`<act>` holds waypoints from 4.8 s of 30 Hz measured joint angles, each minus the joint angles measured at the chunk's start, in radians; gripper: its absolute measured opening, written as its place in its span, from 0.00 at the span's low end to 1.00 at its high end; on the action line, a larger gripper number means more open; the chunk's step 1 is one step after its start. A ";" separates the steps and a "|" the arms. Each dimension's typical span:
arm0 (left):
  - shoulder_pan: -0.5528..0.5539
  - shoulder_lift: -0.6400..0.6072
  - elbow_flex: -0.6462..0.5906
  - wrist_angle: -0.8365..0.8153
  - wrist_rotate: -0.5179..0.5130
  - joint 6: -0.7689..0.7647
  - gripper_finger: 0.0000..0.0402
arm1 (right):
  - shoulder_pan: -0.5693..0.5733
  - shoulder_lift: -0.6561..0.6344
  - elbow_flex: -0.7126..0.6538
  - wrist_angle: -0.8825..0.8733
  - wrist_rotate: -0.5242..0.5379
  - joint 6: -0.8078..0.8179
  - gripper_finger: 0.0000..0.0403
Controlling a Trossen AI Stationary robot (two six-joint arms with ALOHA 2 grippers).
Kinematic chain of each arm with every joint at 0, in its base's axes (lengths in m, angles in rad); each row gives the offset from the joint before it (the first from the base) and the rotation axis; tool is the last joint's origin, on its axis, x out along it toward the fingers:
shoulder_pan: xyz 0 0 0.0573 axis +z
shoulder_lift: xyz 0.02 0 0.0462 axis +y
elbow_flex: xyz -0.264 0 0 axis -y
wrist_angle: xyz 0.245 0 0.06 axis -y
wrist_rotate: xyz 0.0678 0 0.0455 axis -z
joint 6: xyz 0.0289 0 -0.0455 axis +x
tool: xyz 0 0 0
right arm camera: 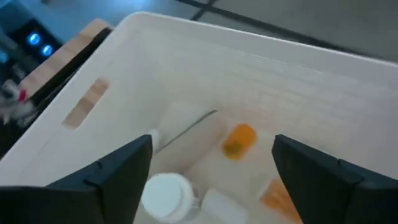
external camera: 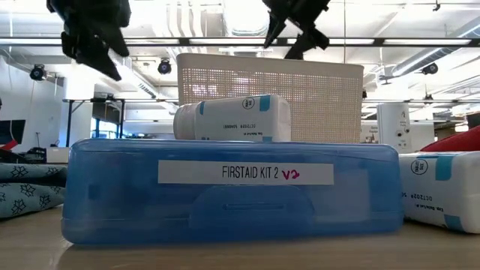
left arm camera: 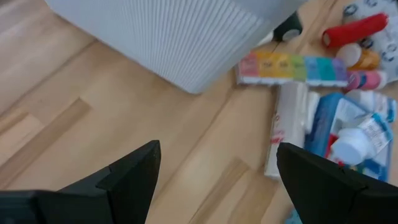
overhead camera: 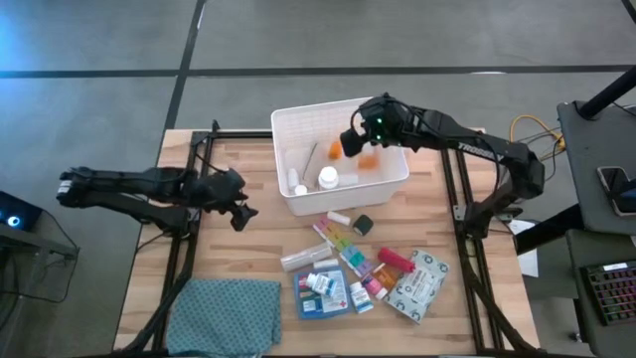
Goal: Pick & place medical supplies in basket/bin
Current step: Put the white bandage into the bin, then put the red bandage into the bin
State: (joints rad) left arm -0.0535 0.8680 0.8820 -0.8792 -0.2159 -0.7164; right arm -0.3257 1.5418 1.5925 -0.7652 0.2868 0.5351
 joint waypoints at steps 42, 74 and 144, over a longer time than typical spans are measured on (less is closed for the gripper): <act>-0.312 0.412 -0.244 0.652 0.029 0.067 0.74 | 0.826 -0.030 -0.001 -0.680 0.484 1.008 0.83; -0.286 0.916 0.154 0.333 0.030 0.067 0.61 | 0.884 -0.030 -0.020 -0.803 0.483 0.938 0.82; 0.008 0.311 0.603 -0.140 -0.099 0.143 0.69 | 0.892 -0.038 -0.628 -0.161 -0.157 0.931 0.81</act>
State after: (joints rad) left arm -0.0455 1.1795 1.4850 -1.0194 -0.3152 -0.5731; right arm 0.5658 1.5039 0.9647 -0.9265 0.1294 1.4660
